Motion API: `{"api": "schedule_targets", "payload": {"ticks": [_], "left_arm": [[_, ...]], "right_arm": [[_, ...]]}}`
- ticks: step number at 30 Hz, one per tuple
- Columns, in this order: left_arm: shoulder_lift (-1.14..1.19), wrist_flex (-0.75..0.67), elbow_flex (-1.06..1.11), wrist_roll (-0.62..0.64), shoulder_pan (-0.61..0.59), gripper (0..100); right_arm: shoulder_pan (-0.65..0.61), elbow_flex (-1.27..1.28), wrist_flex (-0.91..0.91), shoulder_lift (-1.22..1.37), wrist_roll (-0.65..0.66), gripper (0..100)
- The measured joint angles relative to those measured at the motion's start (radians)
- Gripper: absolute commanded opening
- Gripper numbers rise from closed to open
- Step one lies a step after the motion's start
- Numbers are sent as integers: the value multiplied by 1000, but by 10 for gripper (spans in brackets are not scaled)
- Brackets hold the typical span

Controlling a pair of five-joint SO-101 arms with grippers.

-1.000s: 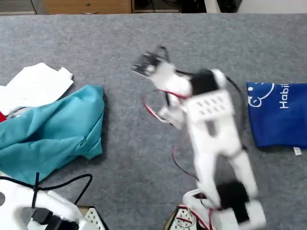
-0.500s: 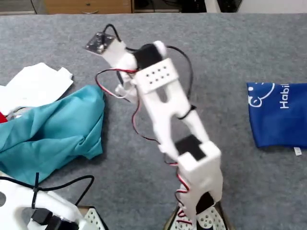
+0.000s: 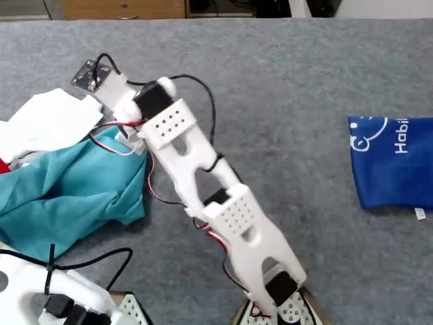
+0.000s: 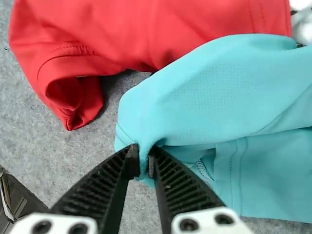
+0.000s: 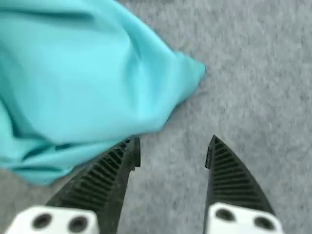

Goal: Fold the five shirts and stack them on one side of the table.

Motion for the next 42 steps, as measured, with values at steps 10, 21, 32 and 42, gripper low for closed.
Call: {"api": "schedule_targets", "payload": {"ticks": [10,21,32,42], "left_arm": [[0,0,0,0,0,18],[0,0,-2,0,0,18],[0,0,-270,247,178,18],[9,-141,-529,459,664,18]], "right_arm": [[-63,-129,-58,207,0,173],[-38,-183,15,215,95,2],[209,-218,18,-46,104,2],[506,-227,-57,-285,164,2]]}}
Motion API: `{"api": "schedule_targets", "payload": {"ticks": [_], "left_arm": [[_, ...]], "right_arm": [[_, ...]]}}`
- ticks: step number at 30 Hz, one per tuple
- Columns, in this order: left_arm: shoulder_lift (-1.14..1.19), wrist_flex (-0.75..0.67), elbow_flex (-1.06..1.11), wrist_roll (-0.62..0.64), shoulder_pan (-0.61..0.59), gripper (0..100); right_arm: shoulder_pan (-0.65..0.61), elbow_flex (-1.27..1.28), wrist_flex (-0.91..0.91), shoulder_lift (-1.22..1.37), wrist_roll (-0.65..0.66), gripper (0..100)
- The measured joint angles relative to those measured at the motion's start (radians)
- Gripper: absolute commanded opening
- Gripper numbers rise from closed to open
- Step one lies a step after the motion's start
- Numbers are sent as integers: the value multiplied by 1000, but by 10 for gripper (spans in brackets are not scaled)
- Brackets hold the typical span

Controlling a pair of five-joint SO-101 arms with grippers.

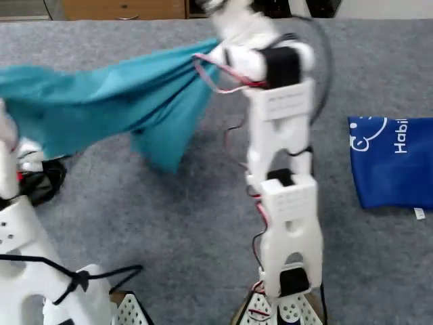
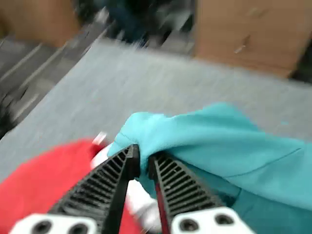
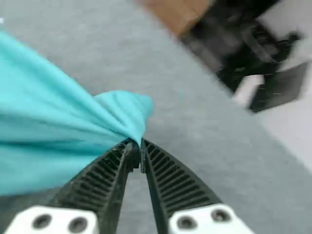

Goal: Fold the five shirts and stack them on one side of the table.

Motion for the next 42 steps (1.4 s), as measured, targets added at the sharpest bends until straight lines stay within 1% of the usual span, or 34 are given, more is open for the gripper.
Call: {"api": "schedule_targets", "payload": {"ticks": [2,4,6,8,10,12,15,18,21,24,27,30,31,35,36,39,42], "left_arm": [[0,-120,0,35,77,18],[0,-232,0,58,123,18],[0,-265,-2,66,150,18],[0,-241,-2,71,176,18],[0,-164,-2,68,190,18],[0,-57,0,32,193,18],[0,112,-2,-21,193,18],[0,264,-23,-32,196,18],[0,385,-34,-58,252,18],[0,503,-34,-135,304,18],[0,586,-34,-184,354,18],[9,571,11,-209,368,23],[21,549,40,-219,371,45],[118,405,150,-250,374,216],[152,376,166,-250,368,235],[235,331,169,-229,338,236],[281,341,132,-224,310,237]], "right_arm": [[55,0,-51,-43,3,2],[100,-2,-81,-81,5,2],[127,-2,-86,-114,5,2],[146,-2,-61,-135,6,2],[160,-9,0,-147,32,2],[166,-11,64,-161,52,2],[193,-11,78,-199,66,2],[213,-11,80,-262,66,2],[239,-11,80,-338,98,2],[255,-9,80,-404,137,2],[256,81,80,-459,186,2],[255,275,80,-479,216,2],[253,347,80,-479,219,2],[198,663,46,-463,232,6],[183,732,12,-448,232,15],[153,887,-83,-405,232,108],[126,921,-103,-382,229,210]]}}
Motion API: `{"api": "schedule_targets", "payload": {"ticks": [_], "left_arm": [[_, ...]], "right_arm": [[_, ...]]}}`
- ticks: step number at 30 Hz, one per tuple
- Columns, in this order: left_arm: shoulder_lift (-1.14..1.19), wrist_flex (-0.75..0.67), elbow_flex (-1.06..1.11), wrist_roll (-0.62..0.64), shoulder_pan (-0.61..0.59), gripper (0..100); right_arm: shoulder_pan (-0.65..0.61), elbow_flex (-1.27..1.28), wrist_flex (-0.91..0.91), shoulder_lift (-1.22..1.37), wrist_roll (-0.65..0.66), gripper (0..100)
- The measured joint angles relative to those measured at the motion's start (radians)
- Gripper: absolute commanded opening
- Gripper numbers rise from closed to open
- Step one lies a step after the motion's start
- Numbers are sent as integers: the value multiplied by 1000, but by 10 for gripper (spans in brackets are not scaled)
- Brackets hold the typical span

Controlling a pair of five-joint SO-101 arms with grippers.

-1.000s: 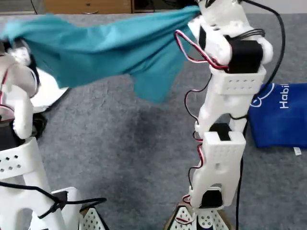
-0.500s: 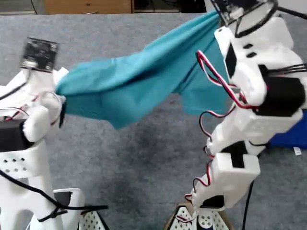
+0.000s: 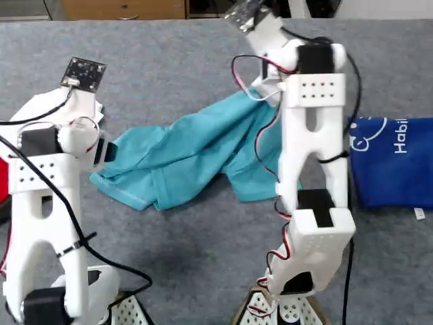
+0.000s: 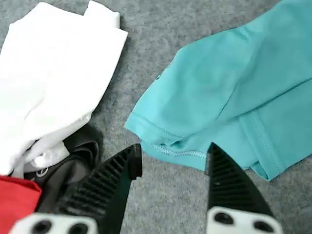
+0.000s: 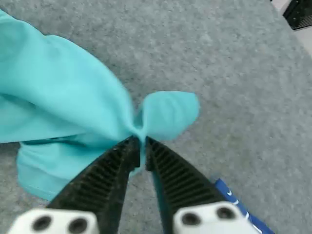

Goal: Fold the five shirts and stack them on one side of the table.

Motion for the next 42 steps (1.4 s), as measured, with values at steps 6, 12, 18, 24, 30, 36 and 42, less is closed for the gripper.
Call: {"api": "schedule_targets", "payload": {"ticks": [6,12,18,24,30,36,42], "left_arm": [[8,121,-149,-71,-28,232],[8,292,-302,-72,-28,231],[8,417,-356,9,-40,193],[-46,431,-338,107,-97,140],[-236,431,-166,114,-100,140],[-339,431,44,114,-78,140],[-347,397,183,114,-55,140]], "right_arm": [[-18,-14,57,0,-61,253],[-26,-71,176,-2,-69,253],[3,66,180,-103,-69,253],[64,436,180,-267,-81,253],[158,678,126,-267,-176,253],[196,698,64,-114,-278,253],[196,674,58,29,-347,253]]}}
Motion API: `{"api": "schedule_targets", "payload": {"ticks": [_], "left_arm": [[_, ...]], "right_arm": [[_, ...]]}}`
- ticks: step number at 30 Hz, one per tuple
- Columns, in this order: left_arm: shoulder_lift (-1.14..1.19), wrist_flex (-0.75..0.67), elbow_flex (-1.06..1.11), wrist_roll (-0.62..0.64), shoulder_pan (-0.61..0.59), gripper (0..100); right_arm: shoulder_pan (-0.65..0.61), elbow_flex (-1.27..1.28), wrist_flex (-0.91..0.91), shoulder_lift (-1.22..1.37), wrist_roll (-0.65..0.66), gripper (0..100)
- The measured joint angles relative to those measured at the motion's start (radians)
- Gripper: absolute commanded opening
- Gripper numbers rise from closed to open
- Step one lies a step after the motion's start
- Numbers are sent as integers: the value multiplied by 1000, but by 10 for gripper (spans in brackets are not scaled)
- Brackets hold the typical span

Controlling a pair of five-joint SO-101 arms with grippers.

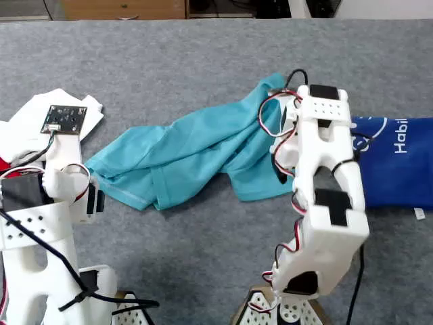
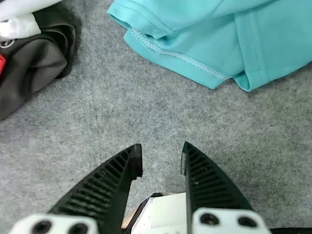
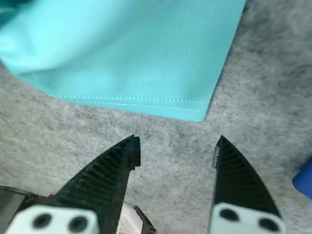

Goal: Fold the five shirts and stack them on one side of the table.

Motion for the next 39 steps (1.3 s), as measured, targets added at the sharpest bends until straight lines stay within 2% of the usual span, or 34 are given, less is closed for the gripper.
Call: {"api": "schedule_targets", "payload": {"ticks": [7,12,17,24,30,39], "left_arm": [[0,-83,44,-5,0,140],[0,-94,46,-60,0,140],[0,-129,60,-66,-38,140],[0,-192,109,-137,-84,140],[-2,-206,120,-149,-100,140],[-2,-206,120,-149,-100,140]], "right_arm": [[0,-40,0,60,-31,253],[2,-40,0,83,-31,253],[2,-41,-21,144,-44,252],[6,-78,-37,239,-55,112],[6,-176,-37,273,-55,157],[5,-227,-26,279,-54,159]]}}
